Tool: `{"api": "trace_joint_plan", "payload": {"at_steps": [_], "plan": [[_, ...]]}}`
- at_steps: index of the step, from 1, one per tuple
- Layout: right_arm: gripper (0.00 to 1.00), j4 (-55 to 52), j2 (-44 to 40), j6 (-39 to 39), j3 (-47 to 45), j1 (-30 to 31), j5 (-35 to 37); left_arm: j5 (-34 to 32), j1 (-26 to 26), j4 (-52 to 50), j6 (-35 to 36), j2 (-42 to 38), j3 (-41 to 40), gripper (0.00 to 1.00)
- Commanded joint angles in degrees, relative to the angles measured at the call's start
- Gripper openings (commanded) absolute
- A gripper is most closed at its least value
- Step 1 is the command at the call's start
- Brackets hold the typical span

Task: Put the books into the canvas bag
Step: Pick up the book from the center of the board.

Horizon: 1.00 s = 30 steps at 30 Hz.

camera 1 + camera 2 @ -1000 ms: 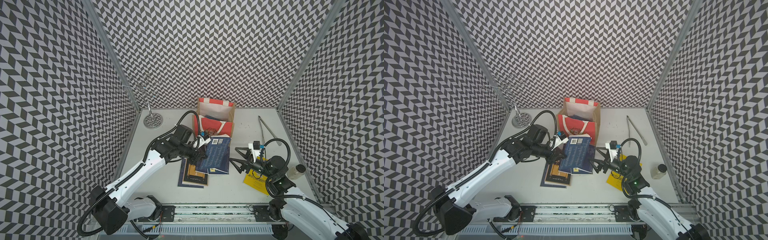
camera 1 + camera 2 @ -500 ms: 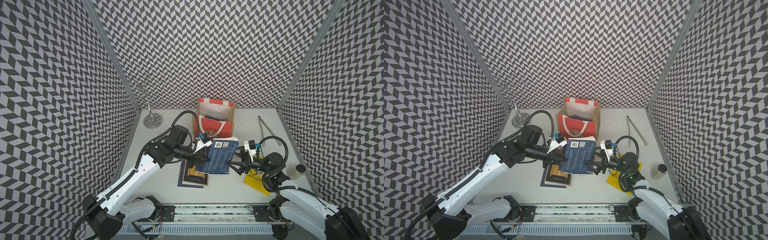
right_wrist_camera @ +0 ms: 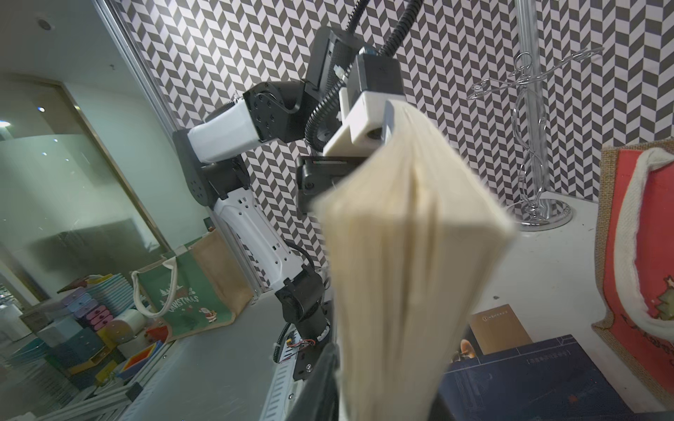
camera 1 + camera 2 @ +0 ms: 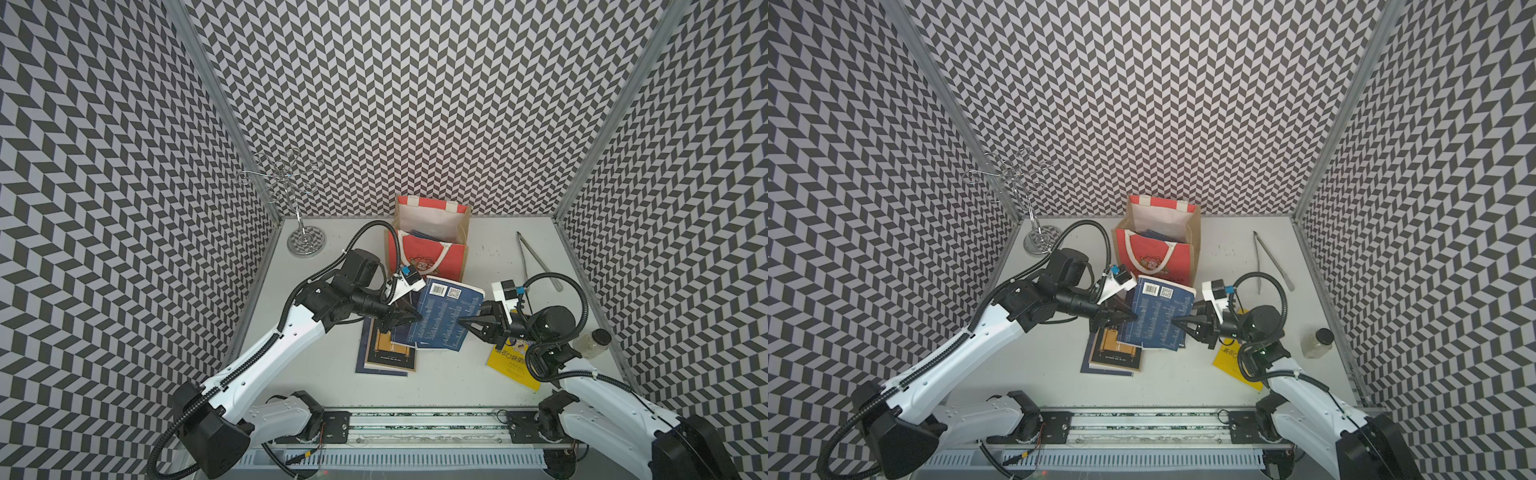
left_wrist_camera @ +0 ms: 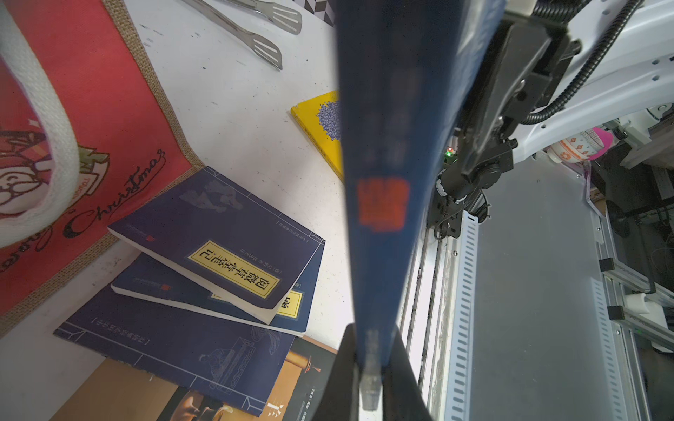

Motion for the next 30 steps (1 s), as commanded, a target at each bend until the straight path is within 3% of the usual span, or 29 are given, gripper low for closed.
{"api": "trace_joint_plan", "payload": {"at_steps": [1, 4, 11, 13, 16, 20, 22, 23, 26, 30], "plan": [[0.27, 3.31, -0.02, 0.92, 2.99, 0.16, -3.09, -0.06, 0.59, 1.86, 0.43, 0.47, 0.18, 0.0], [0.24, 1.23, 0.57, 0.32, 4.92, 0.16, -2.66, -0.27, 0.63, 1.86, 0.42, 0.55, 0.03, 0.0], [0.01, -2.89, 2.95, 0.65, 7.98, 0.1, 0.72, -1.13, 1.04, 3.71, -1.0, -0.6, 0.1, 0.0], [0.0, -3.29, 2.6, 2.57, 8.96, 0.01, 3.71, -1.03, 2.31, 5.9, -2.4, -1.97, -0.8, 0.14], [0.0, -3.96, 1.95, 7.05, 11.15, -0.56, 9.06, 3.42, 5.9, 13.86, -7.07, -5.87, -4.88, 0.47], [0.0, -1.37, 1.45, 18.7, 12.02, -3.22, 16.24, 8.7, 10.62, 36.38, -21.32, -14.15, -16.78, 0.76], [0.0, 1.84, 1.27, 25.49, 10.96, -4.65, 18.87, 8.25, 11.31, 47.78, -27.83, -18.0, -22.54, 0.81], [0.0, 4.65, 1.09, 29.2, 9.95, -5.05, 20.48, 7.66, 11.35, 54.18, -31.48, -19.9, -25.79, 0.96], [0.0, 10.88, 0.69, 37.62, 6.99, -5.07, 25.93, 5.63, 11.29, 69.49, -40.22, -22.69, -32.57, 1.0], [0.0, 18.09, 0.38, 46.49, 3.41, -5.09, 31.24, 1.25, 9.31, 78.63, -45.25, -20.46, -35.64, 1.0]]}}
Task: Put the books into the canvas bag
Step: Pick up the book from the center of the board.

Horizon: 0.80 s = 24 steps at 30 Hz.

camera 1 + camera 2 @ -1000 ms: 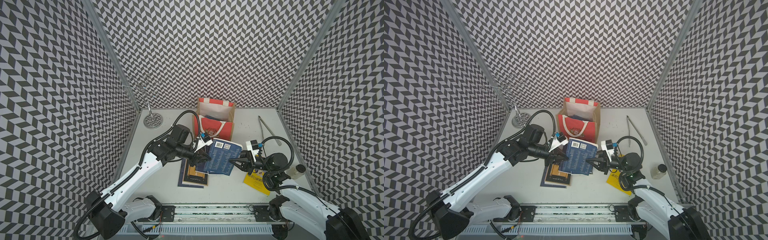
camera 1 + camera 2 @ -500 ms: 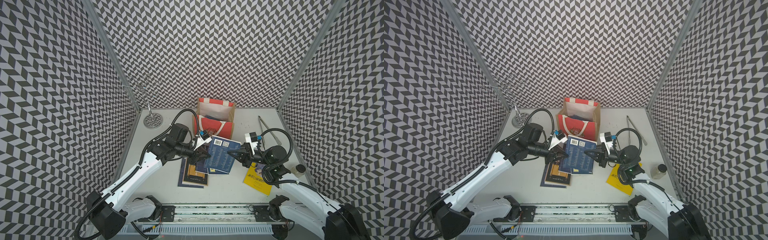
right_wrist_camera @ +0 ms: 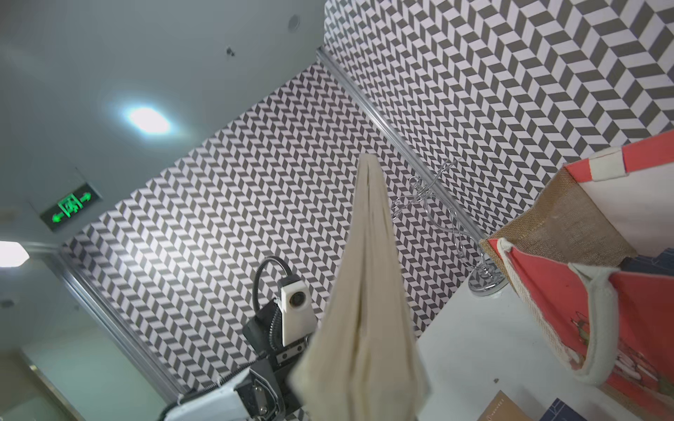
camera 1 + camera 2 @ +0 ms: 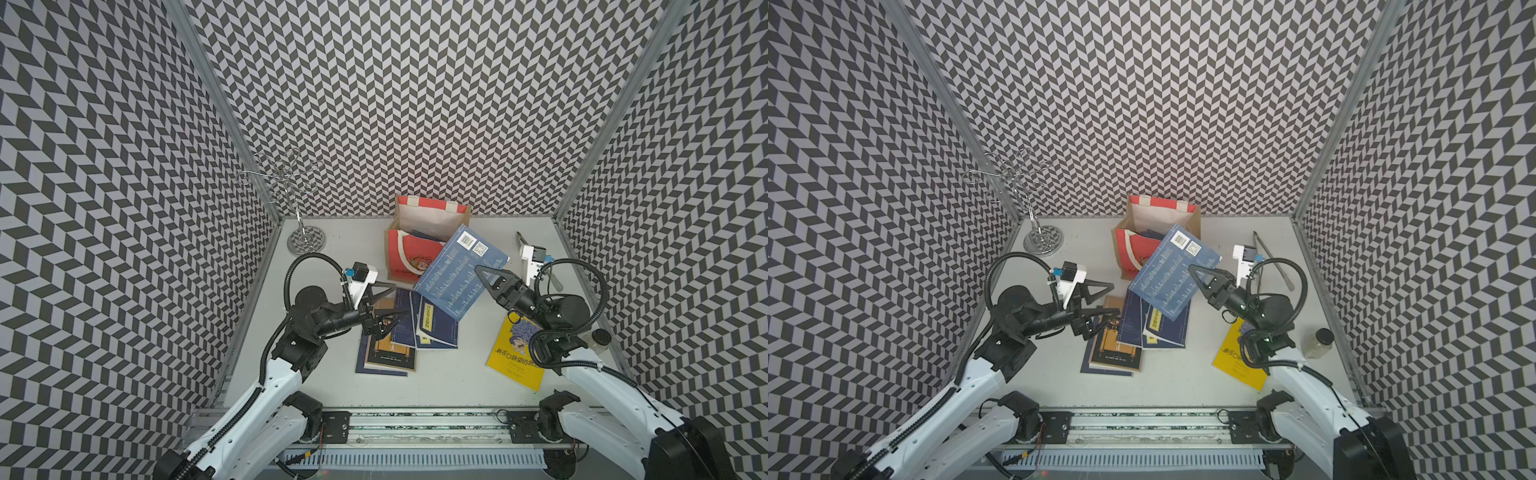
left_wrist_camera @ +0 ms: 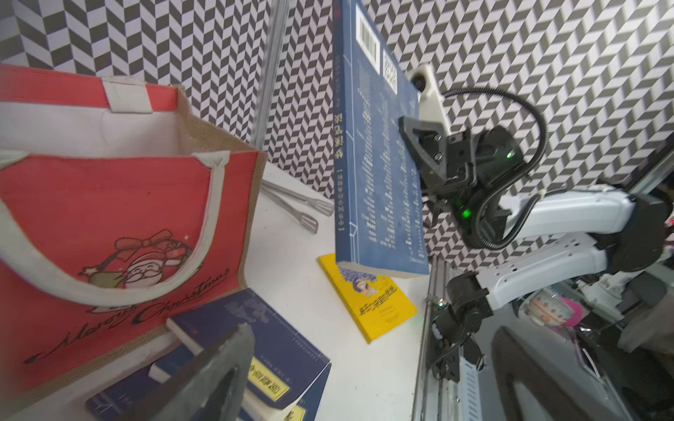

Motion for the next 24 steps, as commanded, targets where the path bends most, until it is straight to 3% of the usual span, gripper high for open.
{"api": "trace_joint_plan", "payload": {"at_steps": [1, 5, 8, 13, 24], "plan": [[0.0, 13.15, -1.06, 12.92, -1.62, -0.11, 7.01, -4.64, -2.33, 18.28, -9.17, 1.65, -1.77, 1.0], [0.0, 10.81, -1.74, 14.34, -1.23, 0.22, 7.32, -11.33, -7.85, 24.69, -9.06, 4.77, -2.57, 1.0], [0.0, 10.35, -3.02, 15.18, -2.9, 1.57, 11.3, -16.03, -12.02, 26.5, -8.08, 8.38, -1.4, 1.0], [0.0, 7.85, -4.13, 11.98, -2.96, 4.47, 14.9, -21.03, -16.81, 30.33, -7.77, 15.08, 1.24, 0.98], [0.0, 6.61, -5.65, 3.82, -4.85, 10.03, 25.17, -21.17, -21.34, 32.52, -8.26, 23.71, 7.52, 0.76]]}}
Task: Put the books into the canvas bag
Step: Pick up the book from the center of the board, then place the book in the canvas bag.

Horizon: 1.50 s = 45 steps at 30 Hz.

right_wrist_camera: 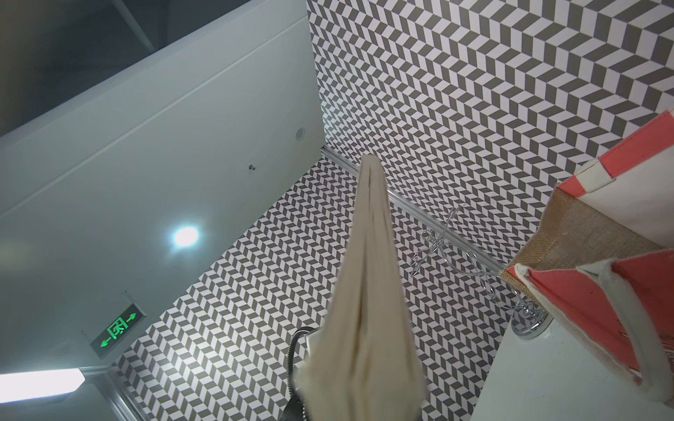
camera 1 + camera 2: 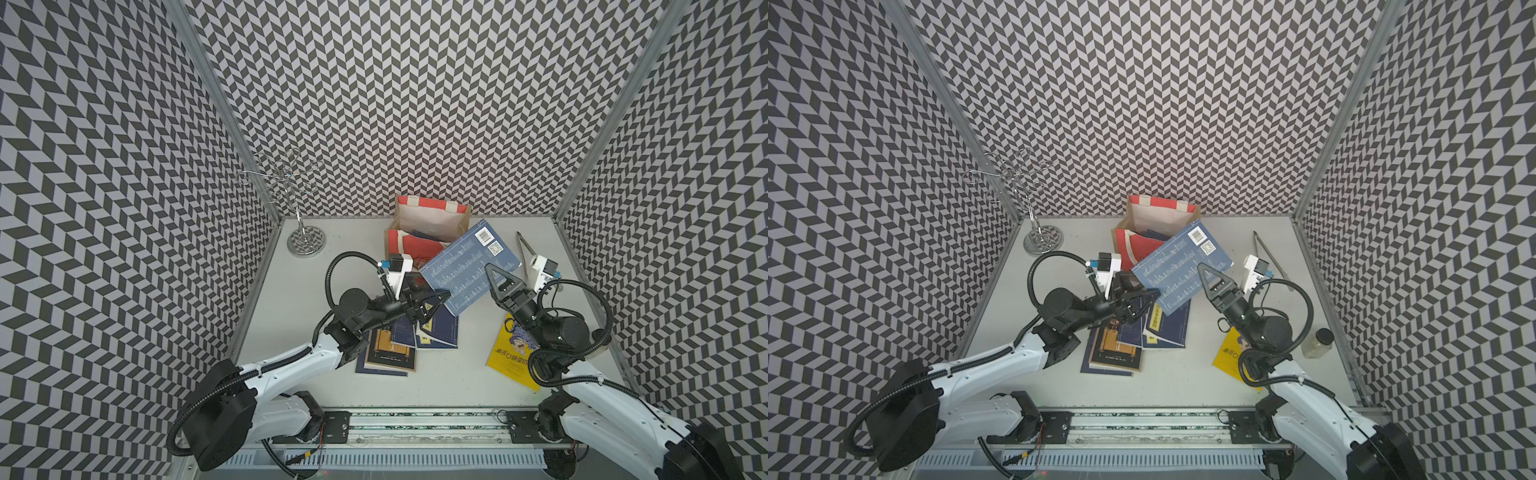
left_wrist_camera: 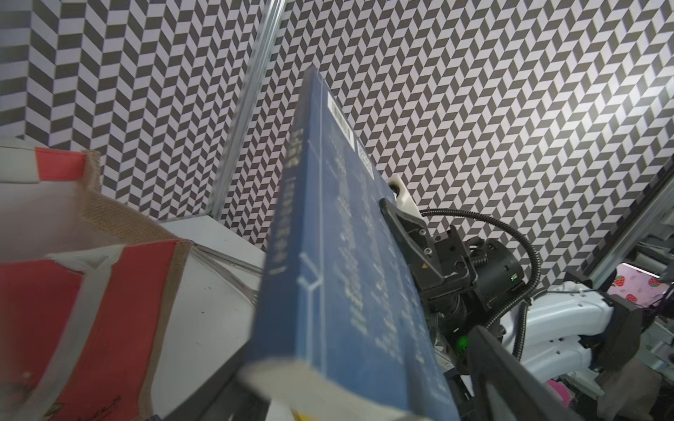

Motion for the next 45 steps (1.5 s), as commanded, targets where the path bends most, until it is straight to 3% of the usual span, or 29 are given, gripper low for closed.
{"api": "trace_joint_plan", "payload": {"at_steps": [1, 10, 12, 14, 17, 18, 22, 26, 31, 36, 40, 45], "plan": [[0.0, 3.63, -0.92, -3.44, -0.44, 1.42, 5.27, -0.41, -1.19, 2.18, -0.17, 1.15, 2.25, 0.73], [0.0, 4.64, 0.03, -8.53, -0.14, 3.24, 8.27, -2.24, -1.31, -2.18, 0.47, 1.94, 4.3, 0.23], [0.12, 4.55, 0.44, -8.97, 0.23, 3.26, 7.6, -2.47, -0.84, -3.86, 1.34, 1.73, 5.43, 0.11], [0.36, 4.22, 0.58, -9.3, 0.52, 3.3, 7.21, -2.27, 0.63, -6.84, 2.36, 1.31, 7.17, 0.0], [0.7, -0.86, -0.08, -10.09, 1.75, 3.26, 9.25, 0.49, 6.11, -11.21, 3.34, 0.1, 10.27, 0.0], [0.77, -3.67, -0.49, -10.73, 2.43, 3.14, 10.14, 2.24, 9.12, -12.94, 3.39, -0.32, 11.97, 0.0], [0.9, -15.04, -1.53, -13.93, 5.61, -0.19, 7.82, 10.68, 21.27, -23.15, 5.55, 1.09, 22.71, 0.0], [0.97, -21.24, -1.31, -15.94, 7.15, -4.71, 3.02, 21.98, 29.97, -39.49, 11.73, 9.99, 39.84, 0.0], [0.99, -31.63, -0.52, -22.85, 11.15, -9.62, -2.23, 34.13, 34.66, -62.83, 21.59, 25.35, 62.48, 0.0], [0.99, -41.24, -0.08, -33.58, 15.9, -11.42, -3.23, 28.35, 35.03, -91.38, 35.37, 42.1, 89.16, 0.0], [0.99, -44.96, 0.2, -37.89, 17.55, -11.51, -3.54, 27.8, 35.17, -102.38, 37.37, 53.17, 107.62, 0.0], [0.99, -46.29, -0.15, -38.65, 16.6, -11.49, -3.71, 28.8, 34.32, -102.94, 38.78, 55.13, 106.12, 0.0]]}}
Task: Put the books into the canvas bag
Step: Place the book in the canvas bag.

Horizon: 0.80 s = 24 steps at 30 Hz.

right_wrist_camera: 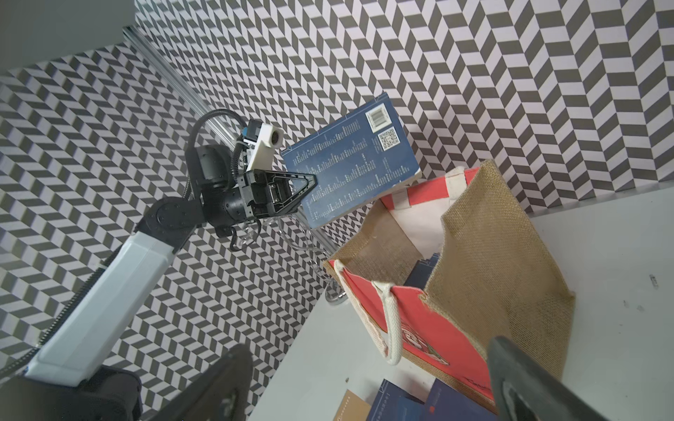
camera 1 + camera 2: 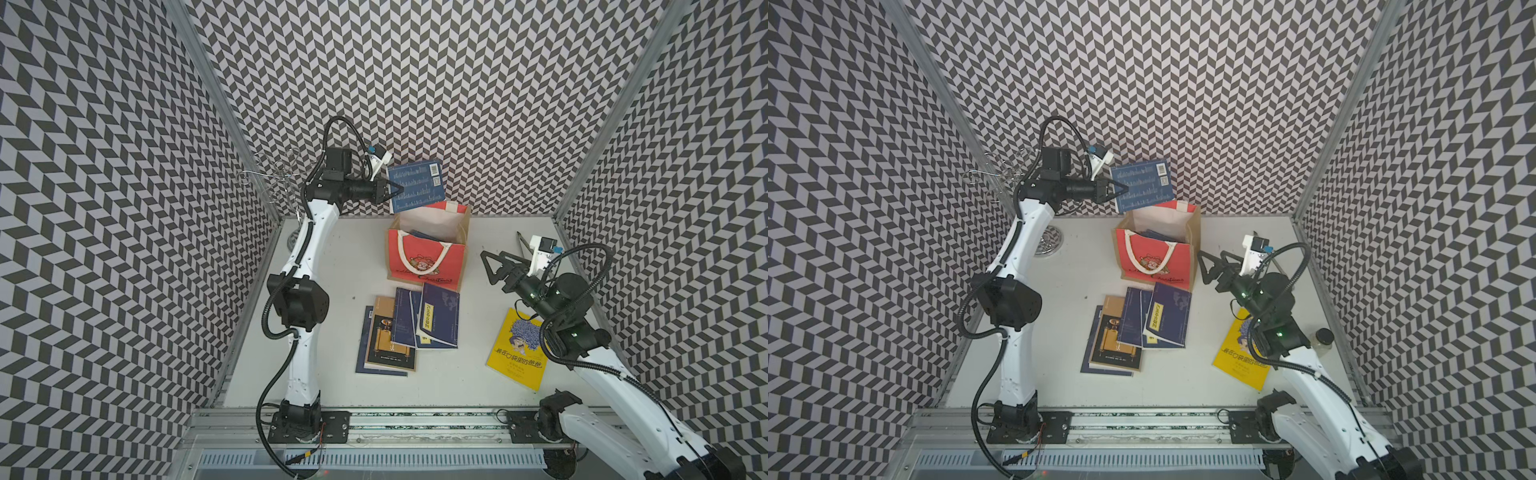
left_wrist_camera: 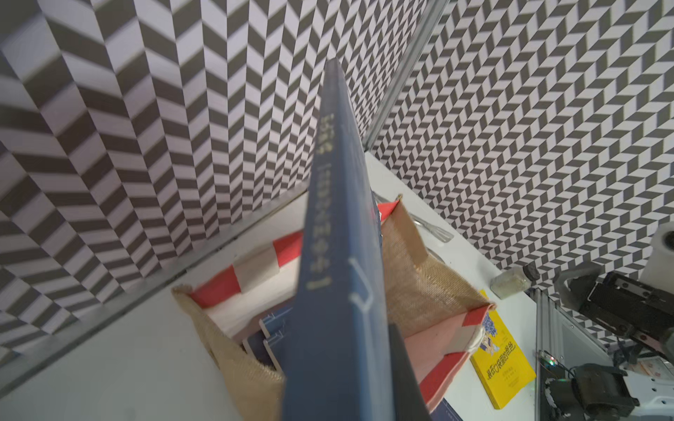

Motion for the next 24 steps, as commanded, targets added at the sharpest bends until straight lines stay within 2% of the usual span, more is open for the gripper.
{"api": "trace_joint_plan", "payload": {"at_steps": [1, 9, 19, 24], "plan": [[0.99, -1.44, -0.1, -3.17, -0.24, -0.13, -0.63, 1.89, -1.07, -6.17, 5.5, -1.72, 0.37, 0.0], [1.0, -2.42, 0.5, -3.93, -0.44, -0.21, 0.88, -3.27, -5.11, -15.2, 14.21, -0.17, 0.11, 0.0], [1.0, -4.04, 1.1, -4.33, 0.0, -0.37, 2.2, -10.04, -9.12, -17.76, 16.55, 5.16, 1.32, 0.0], [0.99, -3.85, 1.36, -4.59, -0.27, -0.42, 2.23, -17.48, -10.19, -17.11, 17.83, 4.56, 0.91, 0.0]]}}
